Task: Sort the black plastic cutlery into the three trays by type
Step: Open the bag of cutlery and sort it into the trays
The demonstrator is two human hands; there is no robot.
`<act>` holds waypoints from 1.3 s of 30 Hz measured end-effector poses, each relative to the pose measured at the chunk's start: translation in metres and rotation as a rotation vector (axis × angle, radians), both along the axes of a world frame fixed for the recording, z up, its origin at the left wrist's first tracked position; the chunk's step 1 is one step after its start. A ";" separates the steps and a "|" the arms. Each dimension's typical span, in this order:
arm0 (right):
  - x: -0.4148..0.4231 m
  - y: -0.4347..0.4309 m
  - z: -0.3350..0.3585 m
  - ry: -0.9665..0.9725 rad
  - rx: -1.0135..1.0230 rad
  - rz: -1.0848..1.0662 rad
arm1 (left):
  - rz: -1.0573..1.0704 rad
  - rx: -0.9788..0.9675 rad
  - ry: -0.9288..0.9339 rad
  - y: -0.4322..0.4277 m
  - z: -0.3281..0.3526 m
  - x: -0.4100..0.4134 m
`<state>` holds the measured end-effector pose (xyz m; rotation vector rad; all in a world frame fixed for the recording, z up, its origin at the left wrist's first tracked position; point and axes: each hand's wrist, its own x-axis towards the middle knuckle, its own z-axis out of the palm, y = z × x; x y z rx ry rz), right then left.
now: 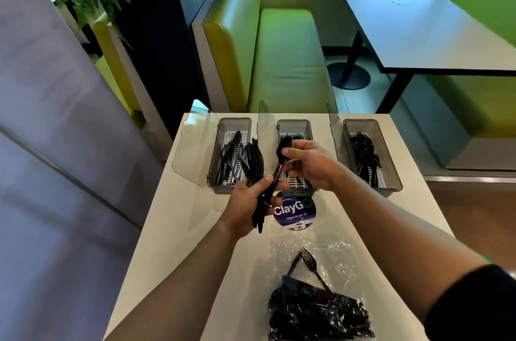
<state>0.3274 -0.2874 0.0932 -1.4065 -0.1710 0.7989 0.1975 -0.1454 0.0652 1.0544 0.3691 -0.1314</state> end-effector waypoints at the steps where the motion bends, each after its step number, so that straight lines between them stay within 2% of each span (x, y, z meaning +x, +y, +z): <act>1: 0.000 -0.001 0.000 0.000 0.002 -0.007 | 0.011 -0.016 0.001 -0.002 -0.001 0.001; 5: -0.006 -0.010 0.002 0.106 0.063 -0.007 | 0.000 -0.063 -0.030 -0.011 -0.004 0.007; 9: -0.004 -0.022 0.006 0.178 0.127 -0.007 | -0.017 -0.024 -0.029 -0.022 -0.002 0.013; 11: 0.003 -0.031 0.010 0.182 0.165 -0.093 | -0.011 0.007 -0.003 -0.027 -0.003 0.017; 14: 0.024 -0.045 0.017 0.227 0.211 -0.351 | -0.024 0.043 0.016 -0.032 -0.006 0.022; 17: 0.052 -0.070 0.016 0.269 0.129 -0.588 | -0.062 0.067 0.032 -0.038 -0.010 0.026; 20: 0.070 -0.098 0.006 0.195 -0.135 -0.681 | -0.087 0.074 0.049 -0.043 -0.012 0.029; 23: 0.078 -0.122 -0.013 0.124 -0.380 -0.661 | -0.120 0.073 0.040 -0.046 -0.014 0.031; 29: 0.084 -0.135 -0.037 -0.003 -0.527 -0.609 | -0.129 0.034 0.042 -0.045 -0.015 0.033; 34: 0.075 -0.111 -0.026 -0.194 -0.471 -0.562 | -0.134 0.006 0.039 -0.043 -0.012 0.030; 39: 0.046 -0.067 -0.004 -0.318 -0.248 -0.448 | -0.148 0.023 0.010 -0.038 -0.010 0.025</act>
